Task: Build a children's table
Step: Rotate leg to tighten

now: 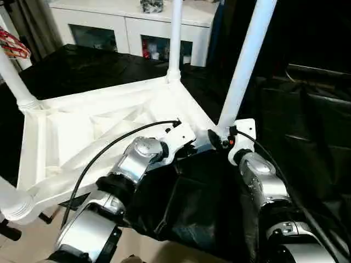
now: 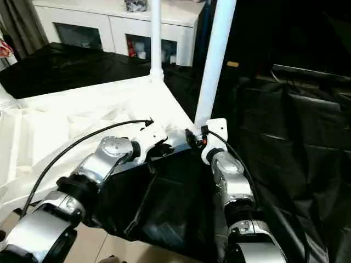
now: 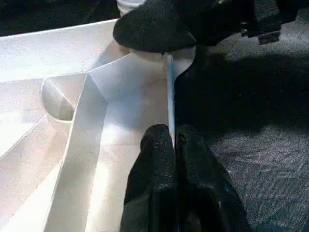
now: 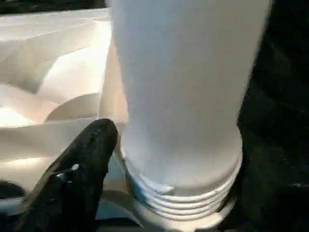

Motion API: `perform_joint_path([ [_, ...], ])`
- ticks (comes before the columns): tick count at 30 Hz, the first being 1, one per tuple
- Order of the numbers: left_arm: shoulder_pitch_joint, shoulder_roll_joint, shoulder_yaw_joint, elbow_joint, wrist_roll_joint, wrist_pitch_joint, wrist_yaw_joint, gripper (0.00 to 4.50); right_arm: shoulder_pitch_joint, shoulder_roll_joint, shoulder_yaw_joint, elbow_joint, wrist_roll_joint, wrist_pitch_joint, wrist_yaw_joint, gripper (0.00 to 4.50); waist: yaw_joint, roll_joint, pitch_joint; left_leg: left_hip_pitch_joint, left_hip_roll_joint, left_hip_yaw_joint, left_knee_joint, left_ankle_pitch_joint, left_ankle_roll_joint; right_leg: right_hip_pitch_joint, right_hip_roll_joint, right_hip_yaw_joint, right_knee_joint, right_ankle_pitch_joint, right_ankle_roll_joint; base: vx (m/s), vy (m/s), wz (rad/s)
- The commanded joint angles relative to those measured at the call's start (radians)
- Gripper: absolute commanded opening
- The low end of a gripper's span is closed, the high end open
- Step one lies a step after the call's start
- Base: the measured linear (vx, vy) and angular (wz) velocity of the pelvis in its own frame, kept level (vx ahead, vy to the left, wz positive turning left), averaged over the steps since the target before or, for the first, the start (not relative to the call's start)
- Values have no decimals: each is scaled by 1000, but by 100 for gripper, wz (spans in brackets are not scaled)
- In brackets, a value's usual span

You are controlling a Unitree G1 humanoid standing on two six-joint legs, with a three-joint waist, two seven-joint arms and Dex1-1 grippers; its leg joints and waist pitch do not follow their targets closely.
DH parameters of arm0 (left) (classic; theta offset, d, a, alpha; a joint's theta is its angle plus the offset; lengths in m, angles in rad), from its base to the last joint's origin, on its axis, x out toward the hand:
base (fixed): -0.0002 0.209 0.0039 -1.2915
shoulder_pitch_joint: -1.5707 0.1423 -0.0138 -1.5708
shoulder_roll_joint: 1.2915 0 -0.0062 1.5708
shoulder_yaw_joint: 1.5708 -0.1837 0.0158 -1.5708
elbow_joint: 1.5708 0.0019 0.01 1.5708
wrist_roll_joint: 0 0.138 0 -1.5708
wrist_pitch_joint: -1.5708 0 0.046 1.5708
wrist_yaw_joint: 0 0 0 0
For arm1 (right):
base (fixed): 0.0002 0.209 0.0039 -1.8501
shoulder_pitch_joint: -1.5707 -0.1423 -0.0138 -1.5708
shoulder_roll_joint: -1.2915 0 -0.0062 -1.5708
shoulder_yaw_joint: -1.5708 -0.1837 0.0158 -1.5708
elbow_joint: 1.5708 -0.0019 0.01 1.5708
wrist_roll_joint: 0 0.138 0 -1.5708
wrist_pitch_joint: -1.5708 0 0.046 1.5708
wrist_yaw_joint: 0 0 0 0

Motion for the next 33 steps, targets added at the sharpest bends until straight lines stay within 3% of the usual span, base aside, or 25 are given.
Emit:
perform_joint_path([
  [1,21,-29,-50,-38,-24,-62,-72,0,-8,17,85,7,-15,-19,87,389,1,-8,-61,0,29,-11,-64,-205,35,53,-87,50,-84,-244,-163,0,0,0],
  [7,67,69,-63,-88,-46,-120,-233,0,23,-120,136,-51,-15,-53,365,389,6,-7,-60,0,31,-6,-60,-196,63,52,-86,51,-82,-207,-181,0,0,0],
  [14,81,142,-31,-126,-104,-133,-373,0,79,-242,202,-169,53,-16,671,389,11,-9,-59,-4,33,-5,-59,-194,75,55,-83,48,-79,-220,-183,0,0,0],
  [17,81,173,-28,-129,-117,-143,-420,0,102,-277,230,-214,70,2,768,358,14,-13,-58,-2,33,-4,-58,-193,78,52,-83,47,-82,-243,-178,0,0,0],
  [23,78,220,-27,-128,-133,-160,-493,0,131,-309,263,-267,75,15,855,320,22,-14,-58,-1,36,-5,-60,-194,72,48,-85,48,-83,-280,-161,0,0,0],
  [27,79,232,-22,-132,-139,-156,-516,0,142,-306,271,-284,81,28,860,286,30,-13,-59,-1,36,-5,-60,-182,64,48,-85,48,-77,-241,-173,0,0,0],
  [33,80,215,-12,-122,-147,-151,-489,0,167,-280,260,-314,101,68,842,275,31,-14,-60,-2,35,-5,-59,-178,62,49,-85,48,-77,-239,-171,0,0,0],
])
